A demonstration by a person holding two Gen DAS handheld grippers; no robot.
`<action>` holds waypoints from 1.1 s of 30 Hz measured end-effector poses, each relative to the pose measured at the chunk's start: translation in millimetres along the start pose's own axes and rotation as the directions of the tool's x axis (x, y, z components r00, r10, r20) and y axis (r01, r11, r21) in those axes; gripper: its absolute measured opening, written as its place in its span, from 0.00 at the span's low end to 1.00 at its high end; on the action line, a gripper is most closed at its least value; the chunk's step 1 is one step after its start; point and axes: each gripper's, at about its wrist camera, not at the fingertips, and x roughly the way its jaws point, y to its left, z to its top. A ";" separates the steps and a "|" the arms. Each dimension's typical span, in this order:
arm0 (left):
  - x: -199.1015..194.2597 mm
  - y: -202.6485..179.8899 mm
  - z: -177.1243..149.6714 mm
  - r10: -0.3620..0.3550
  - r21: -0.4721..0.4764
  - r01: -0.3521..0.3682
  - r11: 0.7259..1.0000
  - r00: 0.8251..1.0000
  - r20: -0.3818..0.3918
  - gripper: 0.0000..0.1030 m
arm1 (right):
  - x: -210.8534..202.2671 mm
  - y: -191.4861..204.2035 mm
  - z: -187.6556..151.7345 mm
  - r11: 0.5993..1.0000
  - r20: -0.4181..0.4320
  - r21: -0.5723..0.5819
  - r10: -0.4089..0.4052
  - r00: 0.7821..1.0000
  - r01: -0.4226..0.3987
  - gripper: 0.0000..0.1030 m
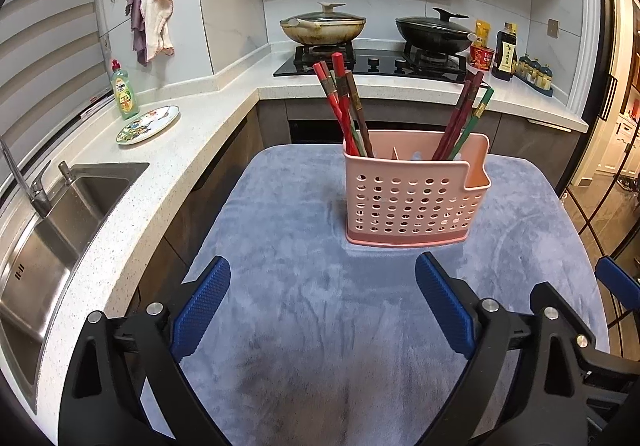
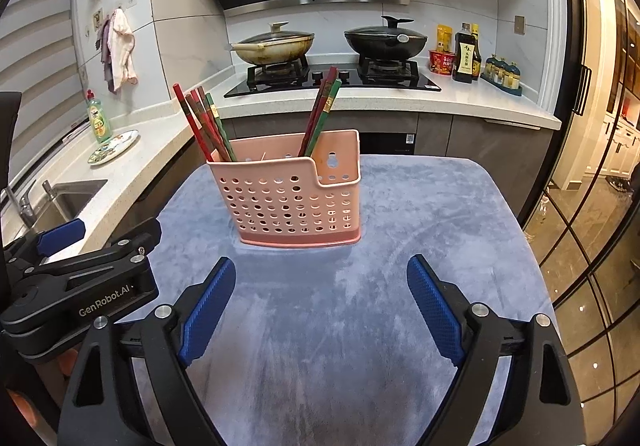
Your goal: Organize utensils
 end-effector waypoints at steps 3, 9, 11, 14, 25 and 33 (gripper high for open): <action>1.6 0.4 -1.2 0.000 0.000 0.000 1.000 1.000 -0.007 0.88 | 1.8 -1.5 -1.0 1.000 -0.009 0.005 0.000 1.000 0.000 0.82; 3.6 -0.5 -3.4 -0.006 0.002 0.006 1.000 1.000 -0.021 0.88 | 3.3 -1.7 -2.4 1.000 -0.017 0.007 -0.014 1.000 0.014 0.82; 3.7 -0.4 -3.5 -0.008 0.002 0.008 1.000 1.000 -0.022 0.88 | 3.5 -2.1 -2.7 1.000 -0.019 0.011 -0.012 1.000 0.012 0.82; 3.4 -0.1 -3.4 -0.007 0.001 0.007 1.000 1.000 -0.021 0.88 | 3.9 -2.1 -2.4 1.000 -0.020 0.012 -0.015 1.000 0.015 0.82; 1.6 -0.2 -5.1 0.001 -0.009 -0.001 1.000 1.000 -0.022 0.88 | 3.6 -3.4 -4.0 1.000 -0.022 0.010 -0.020 1.000 0.020 0.82; 0.7 -0.7 -5.8 0.008 -0.006 -0.008 1.000 1.000 -0.021 0.88 | 3.0 -3.3 -4.9 1.000 -0.021 0.009 -0.020 1.000 0.020 0.82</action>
